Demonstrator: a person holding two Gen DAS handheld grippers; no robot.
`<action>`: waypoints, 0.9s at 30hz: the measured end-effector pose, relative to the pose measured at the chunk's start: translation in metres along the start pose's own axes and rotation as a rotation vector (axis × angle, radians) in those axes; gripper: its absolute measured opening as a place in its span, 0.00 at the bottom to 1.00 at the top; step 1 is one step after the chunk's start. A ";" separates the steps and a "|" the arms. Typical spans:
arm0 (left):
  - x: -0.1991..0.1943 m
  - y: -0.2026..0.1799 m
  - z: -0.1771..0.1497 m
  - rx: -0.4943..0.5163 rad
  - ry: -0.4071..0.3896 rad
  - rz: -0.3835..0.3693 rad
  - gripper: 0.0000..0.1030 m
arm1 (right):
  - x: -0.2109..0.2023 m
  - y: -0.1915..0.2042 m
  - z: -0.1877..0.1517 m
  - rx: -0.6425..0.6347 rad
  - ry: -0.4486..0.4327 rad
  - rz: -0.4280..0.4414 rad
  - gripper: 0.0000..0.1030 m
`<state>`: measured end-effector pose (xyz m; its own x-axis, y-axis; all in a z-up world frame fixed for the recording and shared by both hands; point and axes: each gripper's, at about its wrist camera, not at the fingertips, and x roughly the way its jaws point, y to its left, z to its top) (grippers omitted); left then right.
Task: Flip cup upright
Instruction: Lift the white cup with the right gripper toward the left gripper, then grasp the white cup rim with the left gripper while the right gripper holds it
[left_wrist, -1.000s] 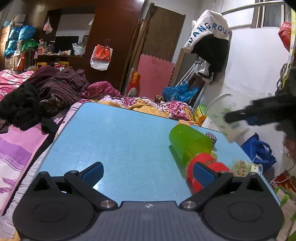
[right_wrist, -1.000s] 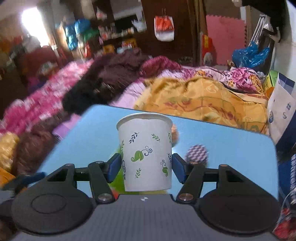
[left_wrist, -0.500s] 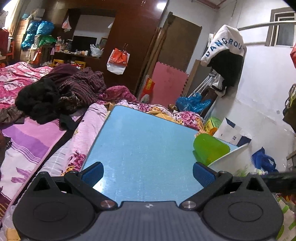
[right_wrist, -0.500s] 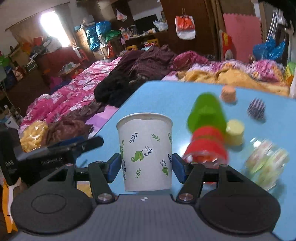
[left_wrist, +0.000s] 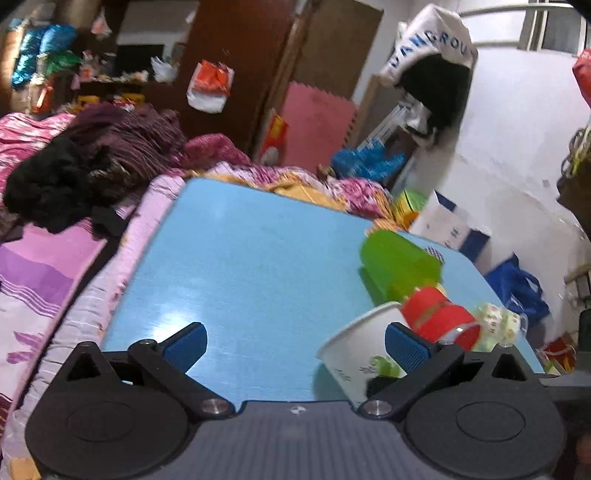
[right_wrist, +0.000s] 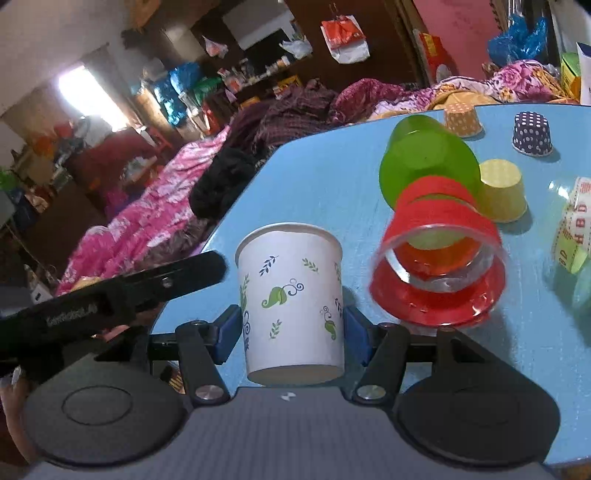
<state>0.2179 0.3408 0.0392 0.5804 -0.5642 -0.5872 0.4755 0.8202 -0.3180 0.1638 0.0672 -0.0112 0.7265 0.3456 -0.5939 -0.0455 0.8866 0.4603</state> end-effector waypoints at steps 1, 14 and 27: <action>0.001 -0.002 0.001 -0.003 0.008 -0.010 1.00 | -0.001 -0.003 -0.001 0.007 -0.010 0.008 0.59; 0.024 -0.021 -0.007 -0.136 0.167 -0.071 1.00 | -0.006 -0.003 -0.015 -0.047 -0.083 0.062 0.59; 0.030 -0.021 -0.005 -0.181 0.199 -0.036 1.00 | -0.009 0.011 -0.022 -0.141 -0.121 -0.005 0.59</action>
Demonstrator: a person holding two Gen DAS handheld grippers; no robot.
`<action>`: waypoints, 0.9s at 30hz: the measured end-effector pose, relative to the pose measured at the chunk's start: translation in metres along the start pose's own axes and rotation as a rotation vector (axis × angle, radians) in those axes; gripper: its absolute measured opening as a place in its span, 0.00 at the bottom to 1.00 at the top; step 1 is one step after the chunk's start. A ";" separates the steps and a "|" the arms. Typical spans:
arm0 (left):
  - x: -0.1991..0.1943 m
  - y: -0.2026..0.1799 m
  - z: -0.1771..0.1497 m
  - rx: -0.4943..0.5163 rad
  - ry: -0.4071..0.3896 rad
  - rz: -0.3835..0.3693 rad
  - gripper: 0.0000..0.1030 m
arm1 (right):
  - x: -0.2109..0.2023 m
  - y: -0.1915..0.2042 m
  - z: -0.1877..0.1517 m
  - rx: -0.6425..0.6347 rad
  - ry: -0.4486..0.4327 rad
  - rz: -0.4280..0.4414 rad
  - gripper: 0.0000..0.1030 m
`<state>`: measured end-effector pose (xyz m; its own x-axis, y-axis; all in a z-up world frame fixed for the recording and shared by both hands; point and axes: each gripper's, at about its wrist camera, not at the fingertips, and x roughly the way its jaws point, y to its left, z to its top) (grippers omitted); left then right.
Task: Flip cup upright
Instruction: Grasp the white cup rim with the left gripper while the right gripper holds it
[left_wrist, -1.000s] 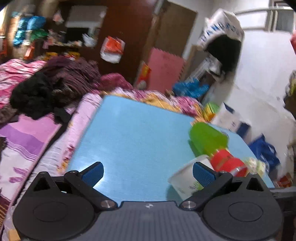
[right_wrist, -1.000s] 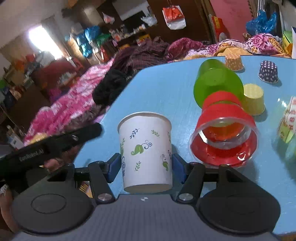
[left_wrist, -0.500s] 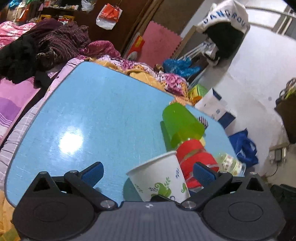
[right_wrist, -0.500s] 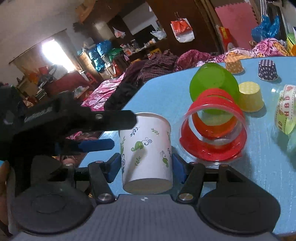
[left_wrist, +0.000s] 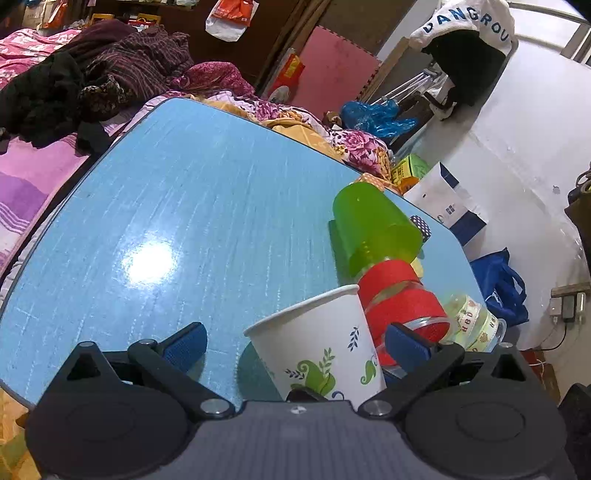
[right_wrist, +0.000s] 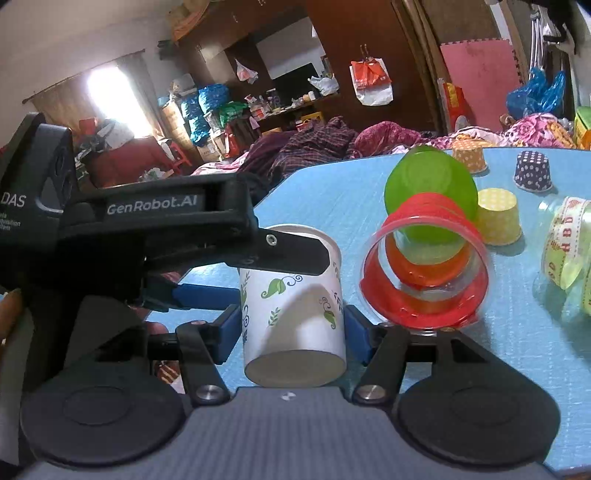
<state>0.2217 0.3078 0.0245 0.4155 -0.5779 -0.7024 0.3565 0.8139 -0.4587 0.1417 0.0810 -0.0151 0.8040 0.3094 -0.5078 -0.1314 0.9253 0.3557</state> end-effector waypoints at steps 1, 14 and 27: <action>0.001 -0.002 0.000 0.003 -0.003 -0.001 1.00 | 0.000 0.001 0.000 -0.006 -0.001 -0.005 0.59; -0.003 -0.010 -0.002 0.032 0.002 -0.001 0.83 | -0.004 0.007 -0.004 -0.040 -0.017 -0.039 0.59; 0.000 -0.018 -0.001 0.045 -0.004 0.020 0.77 | -0.002 0.010 -0.005 -0.049 -0.016 -0.051 0.59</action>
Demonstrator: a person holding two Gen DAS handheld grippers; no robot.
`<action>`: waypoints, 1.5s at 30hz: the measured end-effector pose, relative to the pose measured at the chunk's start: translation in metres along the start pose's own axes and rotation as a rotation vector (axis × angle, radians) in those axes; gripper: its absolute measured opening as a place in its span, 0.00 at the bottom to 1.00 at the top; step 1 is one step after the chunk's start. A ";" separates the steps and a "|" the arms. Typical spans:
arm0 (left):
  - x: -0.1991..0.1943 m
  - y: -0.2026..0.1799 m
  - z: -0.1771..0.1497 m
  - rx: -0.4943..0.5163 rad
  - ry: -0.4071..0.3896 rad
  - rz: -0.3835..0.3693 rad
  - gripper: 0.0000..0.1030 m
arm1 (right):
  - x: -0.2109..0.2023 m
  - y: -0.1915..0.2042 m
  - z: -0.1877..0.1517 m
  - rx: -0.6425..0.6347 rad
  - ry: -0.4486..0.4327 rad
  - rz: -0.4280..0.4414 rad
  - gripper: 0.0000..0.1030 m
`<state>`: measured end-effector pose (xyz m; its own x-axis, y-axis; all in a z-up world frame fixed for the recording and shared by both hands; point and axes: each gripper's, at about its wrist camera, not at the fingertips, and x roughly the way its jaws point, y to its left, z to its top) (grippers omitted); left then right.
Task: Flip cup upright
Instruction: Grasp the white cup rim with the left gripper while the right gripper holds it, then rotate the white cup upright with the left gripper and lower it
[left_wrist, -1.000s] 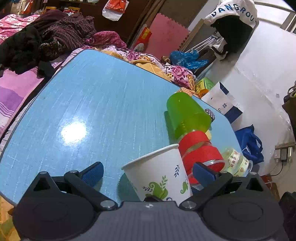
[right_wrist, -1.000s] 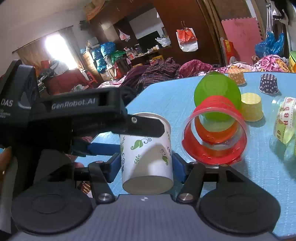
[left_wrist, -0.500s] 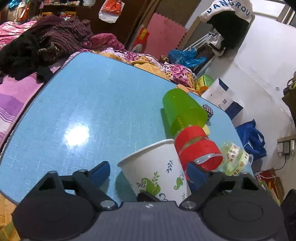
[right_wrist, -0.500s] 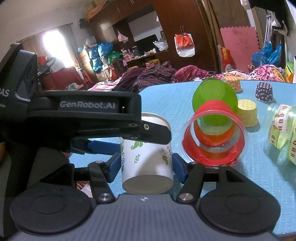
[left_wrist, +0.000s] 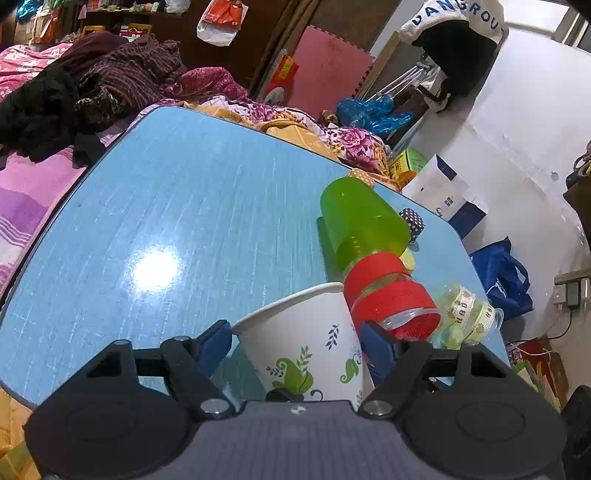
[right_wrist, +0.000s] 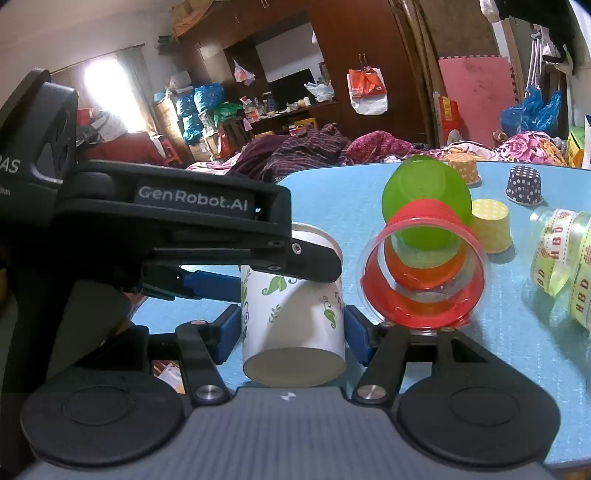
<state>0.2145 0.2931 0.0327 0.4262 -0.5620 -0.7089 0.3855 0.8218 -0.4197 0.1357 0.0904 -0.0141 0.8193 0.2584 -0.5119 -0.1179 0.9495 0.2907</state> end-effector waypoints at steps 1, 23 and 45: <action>0.000 -0.001 0.001 0.003 0.000 0.002 0.76 | 0.000 0.001 0.000 -0.002 0.001 -0.002 0.59; -0.003 -0.022 0.008 0.180 -0.176 0.012 0.74 | -0.072 -0.053 -0.006 0.070 -0.084 0.003 0.72; -0.001 -0.038 -0.065 0.471 -0.735 0.169 0.74 | -0.088 -0.099 -0.014 0.160 -0.182 -0.015 0.76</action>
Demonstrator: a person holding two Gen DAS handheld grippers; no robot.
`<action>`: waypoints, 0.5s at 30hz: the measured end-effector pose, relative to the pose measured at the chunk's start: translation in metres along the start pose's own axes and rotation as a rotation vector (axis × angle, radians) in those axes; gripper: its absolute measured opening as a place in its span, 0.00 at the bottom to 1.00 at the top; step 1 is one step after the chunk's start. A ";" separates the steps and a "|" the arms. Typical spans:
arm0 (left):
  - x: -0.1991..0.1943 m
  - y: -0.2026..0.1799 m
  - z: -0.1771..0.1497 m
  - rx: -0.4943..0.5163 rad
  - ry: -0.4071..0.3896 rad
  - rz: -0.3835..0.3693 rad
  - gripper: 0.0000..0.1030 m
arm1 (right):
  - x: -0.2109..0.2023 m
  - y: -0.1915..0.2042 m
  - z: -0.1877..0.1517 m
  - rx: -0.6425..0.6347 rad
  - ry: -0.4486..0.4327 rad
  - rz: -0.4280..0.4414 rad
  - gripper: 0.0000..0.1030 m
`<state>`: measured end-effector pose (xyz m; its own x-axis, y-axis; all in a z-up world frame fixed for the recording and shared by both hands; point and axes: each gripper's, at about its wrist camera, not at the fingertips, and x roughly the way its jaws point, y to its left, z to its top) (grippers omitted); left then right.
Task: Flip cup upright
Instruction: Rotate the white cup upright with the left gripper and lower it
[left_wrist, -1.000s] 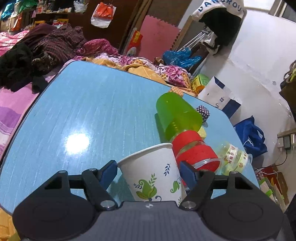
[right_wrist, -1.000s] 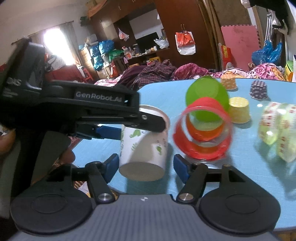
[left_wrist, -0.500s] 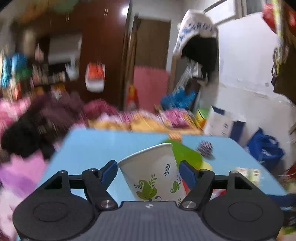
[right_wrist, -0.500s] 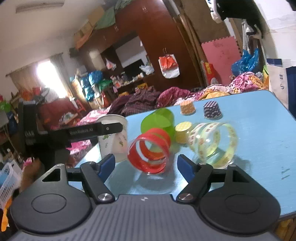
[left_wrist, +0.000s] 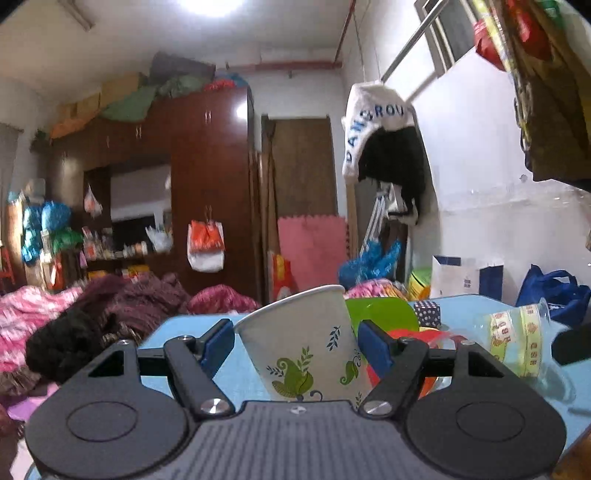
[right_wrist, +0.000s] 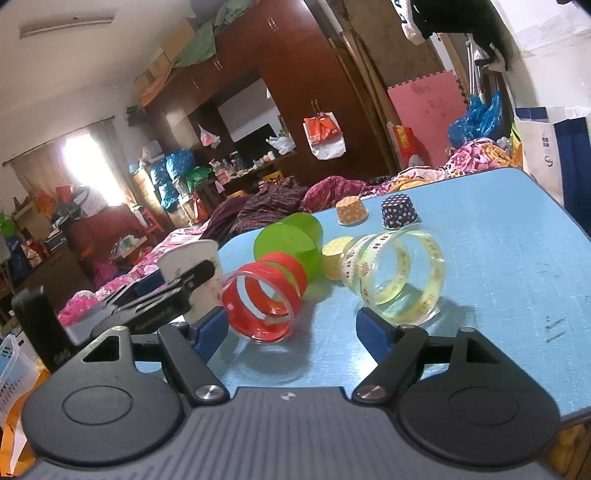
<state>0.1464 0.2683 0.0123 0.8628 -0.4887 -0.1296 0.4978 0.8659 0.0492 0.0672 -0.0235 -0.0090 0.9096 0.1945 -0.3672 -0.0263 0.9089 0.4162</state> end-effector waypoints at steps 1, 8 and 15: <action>0.000 -0.002 -0.002 0.006 -0.013 0.003 0.74 | -0.001 0.000 -0.001 -0.001 -0.002 0.000 0.76; -0.011 -0.009 -0.019 0.067 -0.110 0.036 0.74 | -0.006 -0.004 -0.002 -0.005 -0.033 -0.009 0.76; -0.026 -0.030 -0.034 0.168 -0.202 0.072 0.75 | -0.006 0.000 -0.003 -0.022 -0.046 -0.013 0.76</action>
<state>0.1058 0.2593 -0.0196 0.8882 -0.4526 0.0792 0.4277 0.8774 0.2174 0.0602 -0.0235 -0.0095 0.9281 0.1654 -0.3335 -0.0227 0.9193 0.3928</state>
